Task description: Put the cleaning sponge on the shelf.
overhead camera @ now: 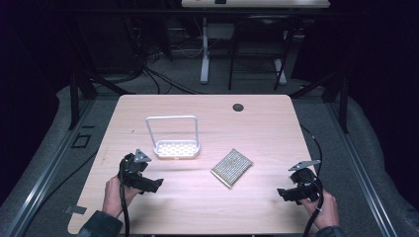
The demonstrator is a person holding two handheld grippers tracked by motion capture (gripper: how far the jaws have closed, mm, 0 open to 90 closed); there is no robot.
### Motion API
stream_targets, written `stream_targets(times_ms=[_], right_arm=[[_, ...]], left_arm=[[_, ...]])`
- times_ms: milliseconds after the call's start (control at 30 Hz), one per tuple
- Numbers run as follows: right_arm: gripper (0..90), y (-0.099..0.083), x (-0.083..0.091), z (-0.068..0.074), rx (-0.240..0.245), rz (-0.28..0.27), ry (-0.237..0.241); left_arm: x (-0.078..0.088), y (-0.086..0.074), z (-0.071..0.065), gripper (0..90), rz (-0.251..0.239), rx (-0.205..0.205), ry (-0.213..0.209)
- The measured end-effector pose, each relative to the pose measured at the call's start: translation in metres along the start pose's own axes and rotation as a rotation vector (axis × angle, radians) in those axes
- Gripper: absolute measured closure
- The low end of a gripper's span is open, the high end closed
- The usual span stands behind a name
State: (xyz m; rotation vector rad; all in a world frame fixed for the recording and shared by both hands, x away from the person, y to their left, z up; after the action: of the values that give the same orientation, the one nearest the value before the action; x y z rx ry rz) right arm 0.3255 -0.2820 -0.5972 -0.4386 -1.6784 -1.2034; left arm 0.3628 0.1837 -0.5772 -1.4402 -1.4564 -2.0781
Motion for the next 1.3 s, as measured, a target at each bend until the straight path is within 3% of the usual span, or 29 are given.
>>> stream_targets(times_ms=[100,300,467,633,900,1300], right_arm=[[18.8,0.001,-0.001,0.000,0.006,-0.004,-0.005],[18.8,0.001,-0.001,0.001,0.016,0.005,-0.005],[18.8,0.001,-0.001,0.002,0.024,0.008,-0.006],[18.8,0.003,-0.002,0.003,0.023,-0.006,0.000],[18.8,0.004,-0.003,0.005,0.031,-0.001,-0.001],[18.8,0.003,-0.004,0.006,0.035,0.008,0.006]], left_arm=[[-0.001,0.001,-0.002,0.2,0.003,-0.018,0.010],[0.002,0.008,-0.010,0.1,-0.018,-0.032,-0.011],[0.006,0.020,-0.022,0.1,-0.051,-0.062,-0.059],[0.005,0.033,-0.038,0.2,-0.068,-0.098,-0.088],[-0.009,0.051,-0.071,0.2,-0.036,-0.167,-0.142],[-0.015,0.072,-0.082,0.1,-0.058,-0.183,-0.146]])
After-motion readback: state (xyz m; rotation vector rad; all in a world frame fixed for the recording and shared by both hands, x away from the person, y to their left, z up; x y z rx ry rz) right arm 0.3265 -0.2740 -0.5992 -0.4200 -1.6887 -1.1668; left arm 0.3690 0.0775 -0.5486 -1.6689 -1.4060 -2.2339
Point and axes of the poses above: each handheld gripper's, and its own axes: x roughly backward along the jaws, y roughly out of its top, z roughly to its left, the point moved 7 cm from there along -x, roughly forward along the jaws, and after that the axes turned 2 degrees about x, right-handed, at the moved point
